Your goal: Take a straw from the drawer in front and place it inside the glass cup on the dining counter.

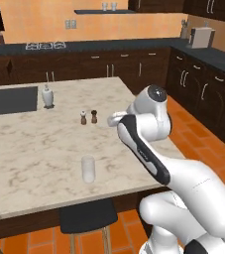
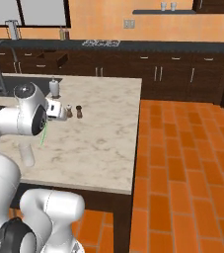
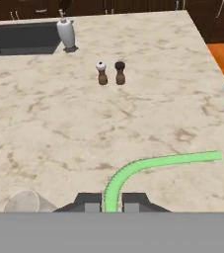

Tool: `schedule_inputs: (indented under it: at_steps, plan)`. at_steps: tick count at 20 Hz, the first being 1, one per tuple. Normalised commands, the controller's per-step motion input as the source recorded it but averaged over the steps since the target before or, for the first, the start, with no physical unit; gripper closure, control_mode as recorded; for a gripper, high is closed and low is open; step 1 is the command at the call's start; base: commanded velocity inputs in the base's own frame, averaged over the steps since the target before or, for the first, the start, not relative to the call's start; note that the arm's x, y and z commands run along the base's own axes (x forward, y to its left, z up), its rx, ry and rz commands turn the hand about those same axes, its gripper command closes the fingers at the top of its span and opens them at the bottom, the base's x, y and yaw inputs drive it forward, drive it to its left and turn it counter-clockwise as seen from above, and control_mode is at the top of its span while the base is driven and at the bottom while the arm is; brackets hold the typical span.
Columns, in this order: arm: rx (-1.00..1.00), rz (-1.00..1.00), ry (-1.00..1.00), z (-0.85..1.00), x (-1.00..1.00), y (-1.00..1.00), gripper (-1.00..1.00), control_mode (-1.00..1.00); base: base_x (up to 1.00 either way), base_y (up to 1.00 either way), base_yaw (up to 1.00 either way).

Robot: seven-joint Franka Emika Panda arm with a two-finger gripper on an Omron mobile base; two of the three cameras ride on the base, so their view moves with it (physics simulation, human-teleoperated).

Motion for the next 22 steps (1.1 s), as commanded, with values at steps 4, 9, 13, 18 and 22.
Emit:
schedule_inputs:
  at_steps: [4,9,13,18,22]
  plan:
    - [0.21,0.26,-0.34,0.65,-0.68,0.0,1.0,-1.0,0.0,0.0,0.0]
    - [0.18,0.4,-0.19,0.21,-0.13,0.2,1.0,-1.0,0.0,0.0,0.0]
    - [0.07,0.44,-0.03,0.0,0.27,0.42,1.0,-1.0,0.0,0.0,0.0]
    - [0.13,0.38,0.0,0.17,0.18,0.48,1.0,-1.0,0.0,0.0,0.0]
    - [0.18,0.34,0.0,0.3,0.0,0.28,1.0,-1.0,0.0,0.0,0.0]
